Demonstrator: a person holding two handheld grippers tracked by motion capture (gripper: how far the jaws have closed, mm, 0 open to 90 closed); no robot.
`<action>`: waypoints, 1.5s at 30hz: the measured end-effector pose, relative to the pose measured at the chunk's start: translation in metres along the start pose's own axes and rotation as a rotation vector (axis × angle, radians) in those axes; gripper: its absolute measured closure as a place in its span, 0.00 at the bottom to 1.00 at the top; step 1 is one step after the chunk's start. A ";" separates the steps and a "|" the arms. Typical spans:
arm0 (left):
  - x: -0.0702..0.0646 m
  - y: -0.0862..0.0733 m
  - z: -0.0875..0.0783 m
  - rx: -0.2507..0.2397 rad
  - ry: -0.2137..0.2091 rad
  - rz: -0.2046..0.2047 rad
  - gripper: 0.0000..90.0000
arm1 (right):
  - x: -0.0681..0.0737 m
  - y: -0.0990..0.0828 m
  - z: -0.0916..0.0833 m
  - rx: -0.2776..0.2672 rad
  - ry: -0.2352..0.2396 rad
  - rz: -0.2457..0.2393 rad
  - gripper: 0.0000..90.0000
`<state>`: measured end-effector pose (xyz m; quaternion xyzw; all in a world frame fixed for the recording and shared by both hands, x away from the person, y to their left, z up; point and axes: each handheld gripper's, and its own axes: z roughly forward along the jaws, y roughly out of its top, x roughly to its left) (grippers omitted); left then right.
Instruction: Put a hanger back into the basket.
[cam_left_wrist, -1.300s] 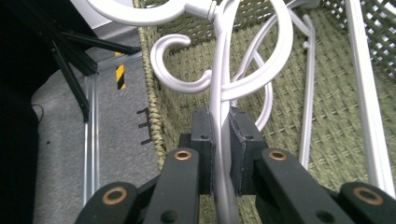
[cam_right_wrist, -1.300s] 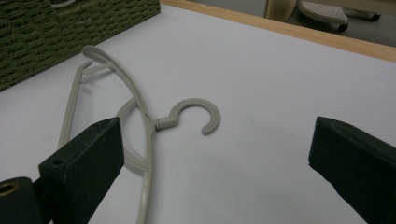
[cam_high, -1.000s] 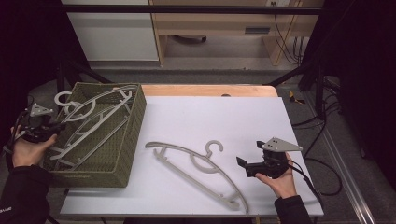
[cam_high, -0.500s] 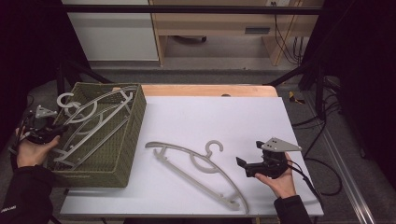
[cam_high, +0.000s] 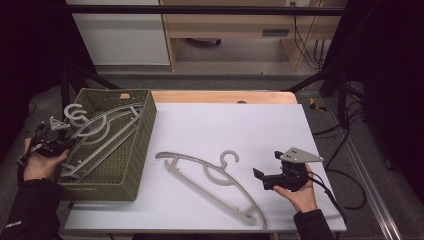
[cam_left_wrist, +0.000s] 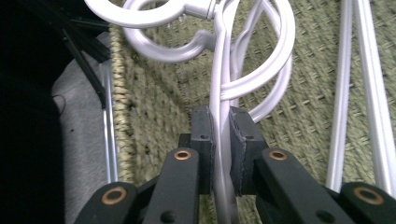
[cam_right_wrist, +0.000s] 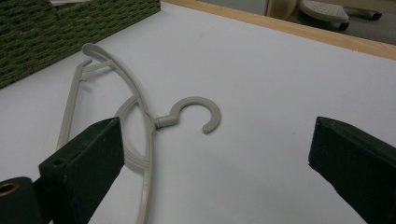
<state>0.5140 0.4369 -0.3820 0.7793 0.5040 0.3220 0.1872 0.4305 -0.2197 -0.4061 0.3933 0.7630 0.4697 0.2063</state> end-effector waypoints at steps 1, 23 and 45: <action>0.001 -0.001 0.001 -0.002 -0.022 -0.020 0.90 | 0.000 0.000 0.000 0.000 0.001 0.001 0.04; -0.011 0.009 -0.027 -0.143 -0.146 -0.119 0.52 | 0.000 0.003 -0.005 -0.018 0.002 -0.001 0.04; -0.101 0.036 -0.078 -0.417 -0.388 -0.027 0.27 | 0.002 0.006 -0.008 -0.028 0.004 -0.004 0.05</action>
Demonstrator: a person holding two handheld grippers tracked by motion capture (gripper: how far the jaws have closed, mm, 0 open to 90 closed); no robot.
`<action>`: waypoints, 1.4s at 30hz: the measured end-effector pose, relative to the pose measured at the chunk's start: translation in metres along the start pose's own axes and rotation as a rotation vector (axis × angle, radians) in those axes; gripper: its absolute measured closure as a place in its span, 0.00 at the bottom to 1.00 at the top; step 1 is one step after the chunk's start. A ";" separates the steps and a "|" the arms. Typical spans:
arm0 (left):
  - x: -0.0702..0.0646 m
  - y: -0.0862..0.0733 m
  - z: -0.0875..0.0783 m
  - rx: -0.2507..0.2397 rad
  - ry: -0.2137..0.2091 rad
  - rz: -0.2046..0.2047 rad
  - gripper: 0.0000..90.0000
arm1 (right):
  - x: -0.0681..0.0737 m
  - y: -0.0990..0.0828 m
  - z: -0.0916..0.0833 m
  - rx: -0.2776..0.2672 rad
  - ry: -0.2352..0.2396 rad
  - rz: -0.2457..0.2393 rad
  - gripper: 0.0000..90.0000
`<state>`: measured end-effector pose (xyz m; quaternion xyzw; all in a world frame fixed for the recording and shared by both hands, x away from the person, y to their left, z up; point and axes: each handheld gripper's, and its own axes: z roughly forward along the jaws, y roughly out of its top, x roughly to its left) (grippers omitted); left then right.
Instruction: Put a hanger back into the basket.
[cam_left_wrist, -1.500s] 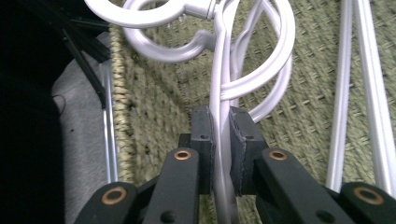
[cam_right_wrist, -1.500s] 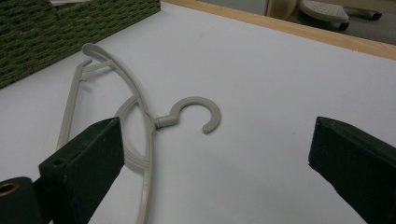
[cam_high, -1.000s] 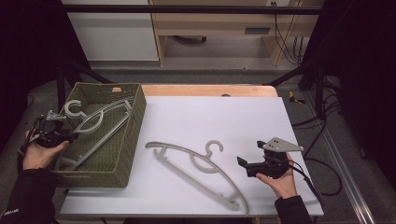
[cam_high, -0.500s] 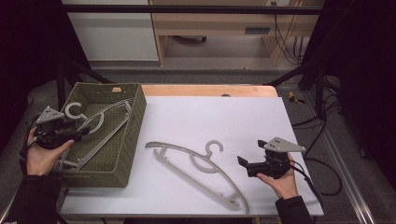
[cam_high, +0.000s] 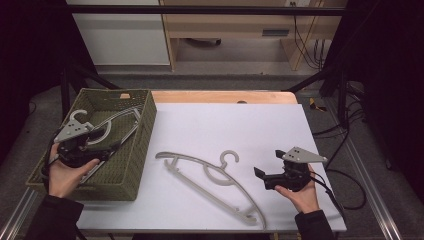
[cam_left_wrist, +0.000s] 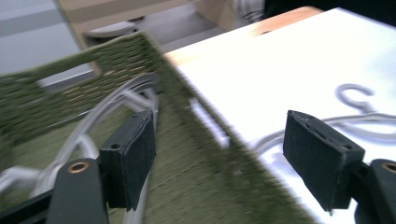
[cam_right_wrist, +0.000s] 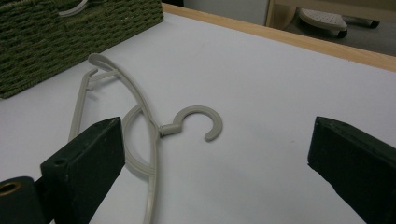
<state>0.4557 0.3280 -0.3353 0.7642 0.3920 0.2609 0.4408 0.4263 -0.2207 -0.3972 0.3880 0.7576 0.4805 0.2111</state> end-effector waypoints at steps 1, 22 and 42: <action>-0.005 0.000 0.001 -0.005 -0.010 0.006 0.27 | 0.001 0.001 0.000 0.008 0.005 -0.001 0.05; -0.088 -0.004 0.026 -0.040 -0.206 0.088 0.14 | 0.021 0.020 0.015 0.119 0.052 -0.078 0.07; -0.113 -0.024 0.040 0.006 -0.261 0.111 0.12 | 0.041 0.032 0.053 0.339 0.055 -0.166 0.09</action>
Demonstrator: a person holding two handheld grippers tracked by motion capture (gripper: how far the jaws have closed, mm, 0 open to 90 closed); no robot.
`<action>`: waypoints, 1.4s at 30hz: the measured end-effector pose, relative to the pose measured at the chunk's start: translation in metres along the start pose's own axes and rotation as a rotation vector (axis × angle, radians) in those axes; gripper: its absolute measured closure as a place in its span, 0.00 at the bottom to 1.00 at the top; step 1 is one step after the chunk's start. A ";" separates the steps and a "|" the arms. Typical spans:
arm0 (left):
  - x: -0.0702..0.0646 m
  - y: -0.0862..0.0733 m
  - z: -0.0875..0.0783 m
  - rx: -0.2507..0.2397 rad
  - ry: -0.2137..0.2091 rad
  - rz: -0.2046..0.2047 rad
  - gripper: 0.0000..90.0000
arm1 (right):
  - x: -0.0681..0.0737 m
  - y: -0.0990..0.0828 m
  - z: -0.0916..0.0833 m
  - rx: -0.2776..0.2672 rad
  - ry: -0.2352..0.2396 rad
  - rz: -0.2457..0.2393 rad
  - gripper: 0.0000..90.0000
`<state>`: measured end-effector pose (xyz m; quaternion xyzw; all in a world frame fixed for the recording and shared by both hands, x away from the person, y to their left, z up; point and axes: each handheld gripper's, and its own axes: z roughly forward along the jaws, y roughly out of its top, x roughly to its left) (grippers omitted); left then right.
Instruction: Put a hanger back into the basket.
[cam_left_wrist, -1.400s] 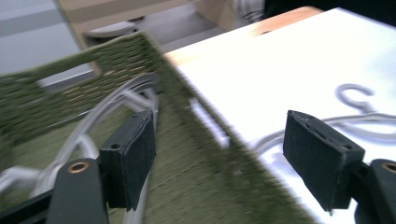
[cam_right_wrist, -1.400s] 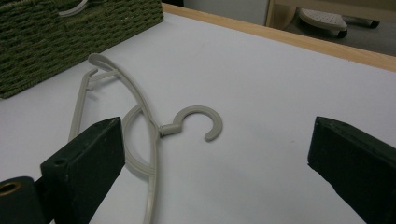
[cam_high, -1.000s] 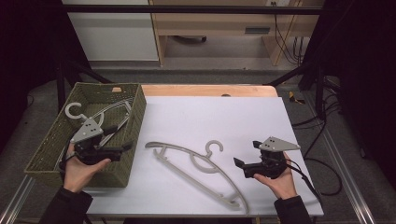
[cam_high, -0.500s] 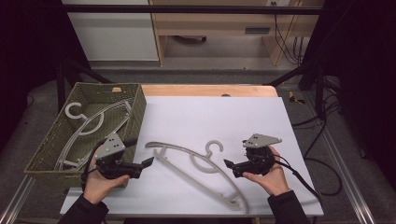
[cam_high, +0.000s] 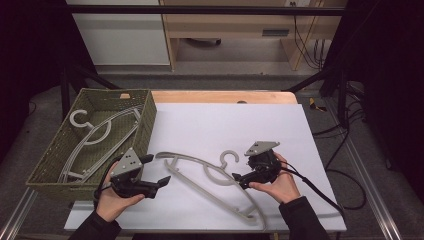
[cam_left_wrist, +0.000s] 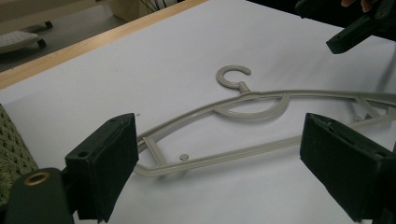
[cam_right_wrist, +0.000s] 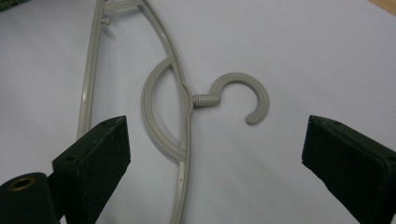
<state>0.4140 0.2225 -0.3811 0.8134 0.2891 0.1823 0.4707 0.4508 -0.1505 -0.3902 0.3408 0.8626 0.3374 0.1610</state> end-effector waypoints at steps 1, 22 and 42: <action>0.000 0.000 0.000 0.001 -0.001 -0.001 0.12 | 0.000 0.003 0.004 0.016 -0.004 -0.015 0.09; -0.005 -0.008 0.013 0.043 -0.031 0.005 0.12 | 0.006 0.027 0.053 0.241 0.037 -0.051 0.24; -0.004 -0.009 0.013 0.048 -0.033 0.006 0.13 | 0.003 0.020 0.096 0.373 0.086 -0.063 0.68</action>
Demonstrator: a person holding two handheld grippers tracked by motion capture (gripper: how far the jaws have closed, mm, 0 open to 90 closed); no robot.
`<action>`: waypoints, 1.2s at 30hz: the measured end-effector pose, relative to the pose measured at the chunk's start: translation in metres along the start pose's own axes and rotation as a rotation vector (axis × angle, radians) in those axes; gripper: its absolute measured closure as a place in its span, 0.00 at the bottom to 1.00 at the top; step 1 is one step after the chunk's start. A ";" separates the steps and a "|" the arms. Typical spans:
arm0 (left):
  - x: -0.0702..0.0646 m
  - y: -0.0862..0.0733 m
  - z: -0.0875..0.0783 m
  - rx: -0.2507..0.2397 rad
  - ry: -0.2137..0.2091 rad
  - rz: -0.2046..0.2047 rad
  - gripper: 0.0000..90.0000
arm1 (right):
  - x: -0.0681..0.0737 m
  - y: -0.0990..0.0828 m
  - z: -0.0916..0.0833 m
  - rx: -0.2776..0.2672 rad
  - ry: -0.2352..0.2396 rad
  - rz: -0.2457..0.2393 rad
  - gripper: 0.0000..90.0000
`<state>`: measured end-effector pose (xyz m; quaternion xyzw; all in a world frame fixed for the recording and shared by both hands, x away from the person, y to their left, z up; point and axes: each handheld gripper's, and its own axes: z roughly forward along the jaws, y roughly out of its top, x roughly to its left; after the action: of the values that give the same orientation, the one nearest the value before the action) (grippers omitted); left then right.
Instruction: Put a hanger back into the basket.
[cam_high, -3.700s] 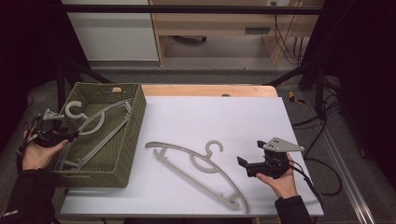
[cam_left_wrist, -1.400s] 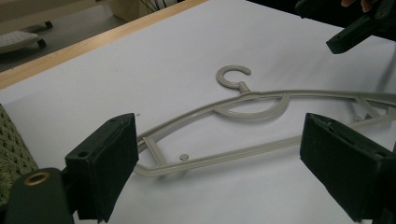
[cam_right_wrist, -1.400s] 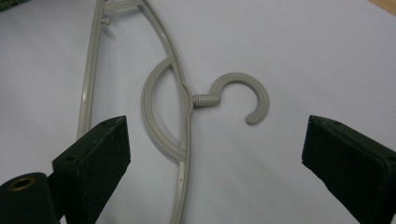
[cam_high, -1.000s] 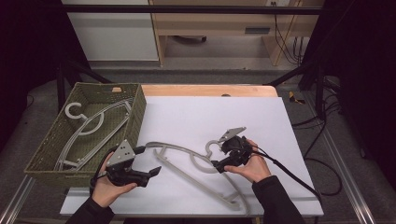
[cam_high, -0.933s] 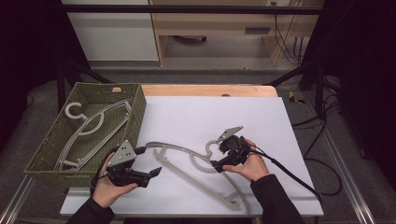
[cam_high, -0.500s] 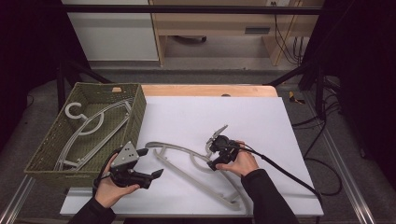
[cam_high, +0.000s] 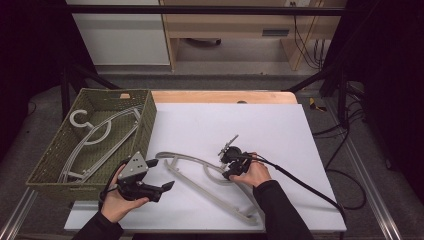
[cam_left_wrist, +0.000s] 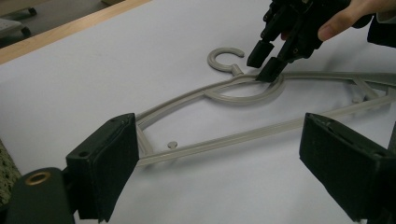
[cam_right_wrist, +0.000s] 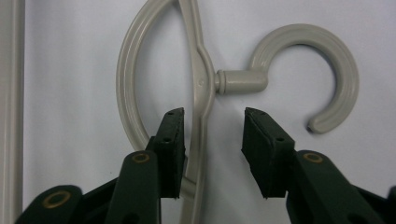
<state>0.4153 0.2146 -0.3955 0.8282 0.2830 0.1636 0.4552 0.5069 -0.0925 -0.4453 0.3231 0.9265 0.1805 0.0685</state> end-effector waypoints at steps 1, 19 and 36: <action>0.000 0.000 0.000 0.001 0.000 0.000 0.13 | 0.001 0.000 0.001 0.003 0.002 0.005 0.69; 0.000 0.000 0.002 0.015 -0.001 0.004 0.14 | 0.004 -0.001 0.005 0.025 0.020 0.003 0.91; 0.000 0.003 -0.003 0.014 -0.003 0.010 0.14 | 0.005 -0.003 -0.006 -0.017 0.012 -0.044 0.93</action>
<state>0.4152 0.2155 -0.3916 0.8329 0.2795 0.1626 0.4492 0.5002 -0.0935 -0.4403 0.3011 0.9321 0.1889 0.0694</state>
